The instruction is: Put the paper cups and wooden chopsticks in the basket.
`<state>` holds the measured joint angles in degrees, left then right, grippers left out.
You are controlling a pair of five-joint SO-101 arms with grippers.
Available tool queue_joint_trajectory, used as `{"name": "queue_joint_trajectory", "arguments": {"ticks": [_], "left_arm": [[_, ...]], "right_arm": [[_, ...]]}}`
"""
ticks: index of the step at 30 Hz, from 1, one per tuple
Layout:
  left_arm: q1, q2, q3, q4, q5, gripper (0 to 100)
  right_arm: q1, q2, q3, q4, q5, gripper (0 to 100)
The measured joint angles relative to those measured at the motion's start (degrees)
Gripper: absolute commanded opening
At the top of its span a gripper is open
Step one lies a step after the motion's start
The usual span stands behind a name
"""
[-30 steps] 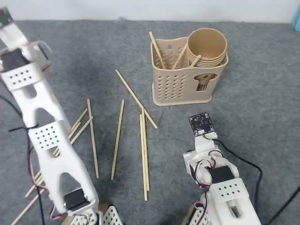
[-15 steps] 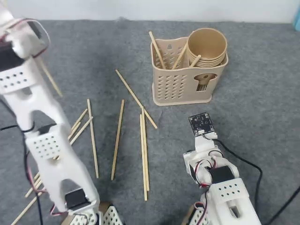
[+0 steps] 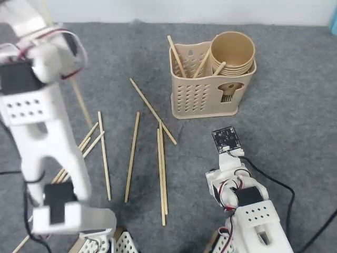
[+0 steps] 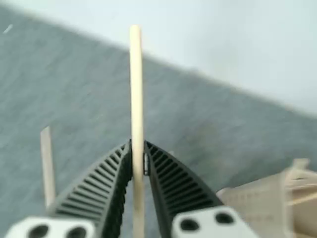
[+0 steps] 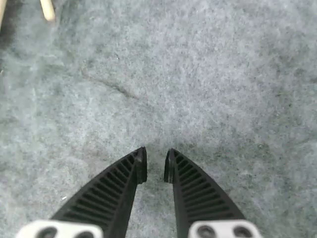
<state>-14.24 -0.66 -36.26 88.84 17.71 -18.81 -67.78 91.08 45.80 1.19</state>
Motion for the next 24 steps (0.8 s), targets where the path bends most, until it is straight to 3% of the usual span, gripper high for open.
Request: {"name": "queue_joint_trajectory", "arguments": {"ticks": [4, 12, 19, 24], "left_arm": [[7.2, -7.6, 9.3, -10.0, 0.4, 1], [22.0, -16.4, 20.6, -34.2, 7.7, 1], [30.7, -16.8, 39.1, -67.0, 8.4, 1], [32.4, -16.8, 53.5, -88.8, 8.3, 1]], "right_arm": [[0.0, 0.0, 0.0, 0.0, 0.0, 7.2], [0.0, 0.0, 0.0, 0.0, 0.0, 7.2], [0.0, 0.0, 0.0, 0.0, 0.0, 7.2], [0.0, 0.0, 0.0, 0.0, 0.0, 7.2]]}}
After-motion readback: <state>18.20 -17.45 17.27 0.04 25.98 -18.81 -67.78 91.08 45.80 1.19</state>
